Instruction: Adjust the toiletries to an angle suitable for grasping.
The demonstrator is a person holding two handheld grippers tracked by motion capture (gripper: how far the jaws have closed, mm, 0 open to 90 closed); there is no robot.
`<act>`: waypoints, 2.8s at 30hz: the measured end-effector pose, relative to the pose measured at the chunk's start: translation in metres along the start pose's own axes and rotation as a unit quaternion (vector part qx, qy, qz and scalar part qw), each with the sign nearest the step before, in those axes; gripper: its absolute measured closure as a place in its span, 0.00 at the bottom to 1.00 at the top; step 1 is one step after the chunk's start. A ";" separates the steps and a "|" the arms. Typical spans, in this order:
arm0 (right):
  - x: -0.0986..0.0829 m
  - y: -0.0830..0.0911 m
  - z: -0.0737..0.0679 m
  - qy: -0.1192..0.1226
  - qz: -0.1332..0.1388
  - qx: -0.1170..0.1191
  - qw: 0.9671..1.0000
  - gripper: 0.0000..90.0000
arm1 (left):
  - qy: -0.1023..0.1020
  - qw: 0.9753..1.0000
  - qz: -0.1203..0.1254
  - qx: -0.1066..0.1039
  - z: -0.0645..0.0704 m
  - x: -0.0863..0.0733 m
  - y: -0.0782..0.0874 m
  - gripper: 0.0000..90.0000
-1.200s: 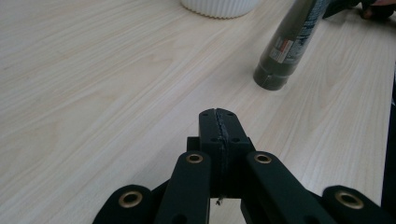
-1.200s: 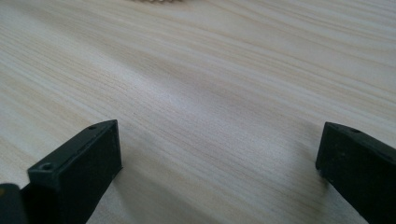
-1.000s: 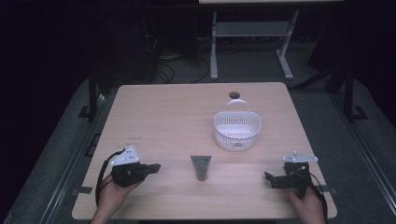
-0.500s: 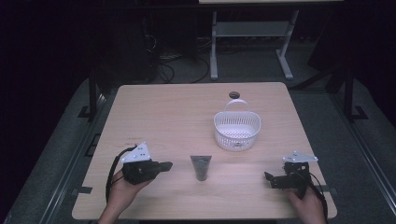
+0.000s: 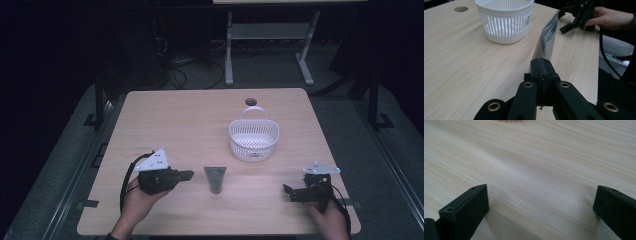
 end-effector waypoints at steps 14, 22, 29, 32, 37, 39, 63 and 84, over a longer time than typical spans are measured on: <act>0.000 0.000 0.000 0.000 0.000 0.000 1.000 0.00 | -0.019 1.000 0.006 -0.014 0.010 0.019 -0.008 1.00; 0.000 0.000 0.000 0.000 0.000 0.000 1.000 0.00 | -0.023 1.000 0.006 -0.015 0.011 0.025 -0.015 1.00; 0.000 0.000 0.000 0.000 0.000 0.000 1.000 0.00 | -0.024 1.000 0.006 -0.010 0.008 0.028 -0.019 1.00; 0.000 0.000 0.000 0.000 0.000 0.000 1.000 0.00 | -0.025 1.000 0.005 -0.009 0.006 0.029 -0.021 1.00; 0.000 0.000 0.000 0.000 0.000 0.000 1.000 0.00 | -0.026 1.000 0.002 -0.004 0.004 0.031 -0.024 1.00; 0.000 0.000 0.000 0.000 0.000 0.000 1.000 0.00 | -0.026 1.000 0.002 -0.004 0.003 0.032 -0.025 1.00; 0.000 0.000 0.000 0.000 0.000 0.000 1.000 0.00 | -0.023 1.000 0.003 0.007 -0.012 0.041 -0.032 1.00; 0.000 0.000 0.000 0.000 0.000 0.000 1.000 0.00 | -0.014 1.000 -0.002 0.012 -0.018 0.040 -0.031 0.97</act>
Point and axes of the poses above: each handheld gripper's, and its own axes: y roughly backward along the jaws, x roughly out of its top, z roughly to its right, the point moved 1 cm from there along -y, roughly forward along the jaws, and after that the axes turned 13 degrees about y, right-handed, at the moved point
